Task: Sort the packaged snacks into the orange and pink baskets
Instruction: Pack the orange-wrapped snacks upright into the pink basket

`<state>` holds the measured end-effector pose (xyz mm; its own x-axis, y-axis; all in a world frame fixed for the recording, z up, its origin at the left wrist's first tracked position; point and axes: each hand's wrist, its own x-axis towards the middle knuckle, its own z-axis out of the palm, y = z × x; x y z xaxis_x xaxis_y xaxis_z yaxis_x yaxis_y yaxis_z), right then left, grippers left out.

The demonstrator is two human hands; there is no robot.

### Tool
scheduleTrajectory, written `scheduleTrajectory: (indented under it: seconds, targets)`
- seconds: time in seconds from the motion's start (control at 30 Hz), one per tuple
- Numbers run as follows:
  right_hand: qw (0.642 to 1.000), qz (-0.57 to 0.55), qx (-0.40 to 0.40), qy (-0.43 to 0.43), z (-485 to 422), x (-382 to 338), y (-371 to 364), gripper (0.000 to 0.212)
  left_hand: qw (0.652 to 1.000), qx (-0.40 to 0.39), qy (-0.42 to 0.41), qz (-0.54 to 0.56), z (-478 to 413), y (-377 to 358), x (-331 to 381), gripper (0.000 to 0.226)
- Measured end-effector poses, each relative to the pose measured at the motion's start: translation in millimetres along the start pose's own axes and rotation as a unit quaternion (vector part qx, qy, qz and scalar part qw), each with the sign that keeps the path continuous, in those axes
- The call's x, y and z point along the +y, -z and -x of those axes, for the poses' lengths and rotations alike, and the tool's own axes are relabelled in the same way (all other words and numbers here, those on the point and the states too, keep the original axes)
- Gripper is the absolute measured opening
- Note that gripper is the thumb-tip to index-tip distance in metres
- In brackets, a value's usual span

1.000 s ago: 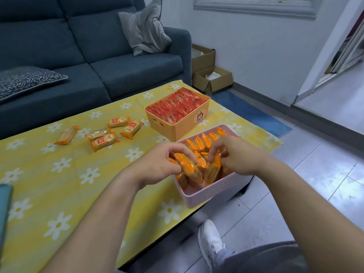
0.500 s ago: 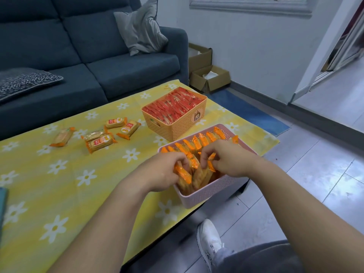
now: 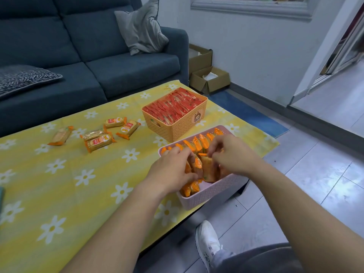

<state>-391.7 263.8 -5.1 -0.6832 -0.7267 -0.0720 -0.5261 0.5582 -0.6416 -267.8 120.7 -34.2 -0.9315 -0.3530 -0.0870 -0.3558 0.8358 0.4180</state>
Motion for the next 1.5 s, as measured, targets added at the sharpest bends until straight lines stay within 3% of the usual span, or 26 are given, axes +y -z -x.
scheduleTrajectory:
  seconds: [0.07, 0.23, 0.37, 0.47, 0.53, 0.63, 0.73, 0.8, 0.9, 0.93, 1.0, 1.1, 1.27, 1.4, 1.5]
  targets:
    - [0.995, 0.048, 0.081, 0.015, -7, 9, 9, 0.016, 1.0, -0.002, 0.009, -0.028, -1, 0, 1, 0.049]
    - [0.975, 0.22, -0.039, 0.017, -19, 13, -4, 0.029, 0.997, 0.005, -0.034, -0.068, -3, 1, 1, 0.076]
    - [0.956, 0.291, -0.037, 0.005, -26, 13, -12, 0.016, 0.992, -0.039, -0.044, -0.114, -6, 2, 3, 0.062]
    - [0.963, 0.265, -0.039, -0.025, -27, 13, -12, 0.02, 0.993, -0.04, -0.036, -0.11, -8, 1, 2, 0.056]
    - [0.97, 0.241, 0.002, -0.031, -29, 11, -11, 0.017, 0.993, -0.035, -0.035, -0.103, -9, 0, 1, 0.057]
    - [0.979, 0.2, 0.046, -0.005, -32, 9, -18, 0.008, 0.995, -0.005, -0.046, -0.091, -9, -2, 4, 0.072]
    - [0.988, 0.148, -0.049, 0.012, -33, 14, -25, 0.014, 0.996, 0.003, -0.067, -0.056, -9, -2, 7, 0.089]
    - [0.992, 0.113, -0.055, 0.02, -31, 16, -18, 0.02, 0.996, -0.012, -0.066, -0.065, -9, -2, 7, 0.081]
    - [0.997, 0.059, 0.044, 0.004, -24, 20, 10, 0.021, 0.992, -0.03, -0.065, -0.109, -11, -2, 6, 0.057]
    - [0.997, 0.068, 0.042, 0.006, -20, 22, 17, 0.016, 0.991, -0.034, -0.064, -0.113, -11, -2, 6, 0.055]
    - [0.99, 0.133, -0.034, 0.006, -12, 25, 23, 0.005, 0.99, -0.042, -0.061, -0.116, -12, -2, 9, 0.053]
    - [0.966, 0.227, -0.125, -0.008, -8, 25, 13, 0.019, 0.993, -0.05, -0.05, -0.097, -14, -1, 12, 0.051]
    - [0.958, 0.277, -0.077, -0.027, -17, 20, 9, 0.017, 0.995, -0.047, -0.045, -0.073, -14, 1, 10, 0.054]
    - [0.992, 0.119, -0.022, -0.02, -14, 9, 16, 0.005, 0.997, -0.037, -0.05, -0.044, -14, 3, 3, 0.068]
    - [0.995, 0.074, -0.044, -0.04, -12, 0, 5, 0.012, 0.998, -0.014, -0.054, 0.001, -13, 8, 2, 0.078]
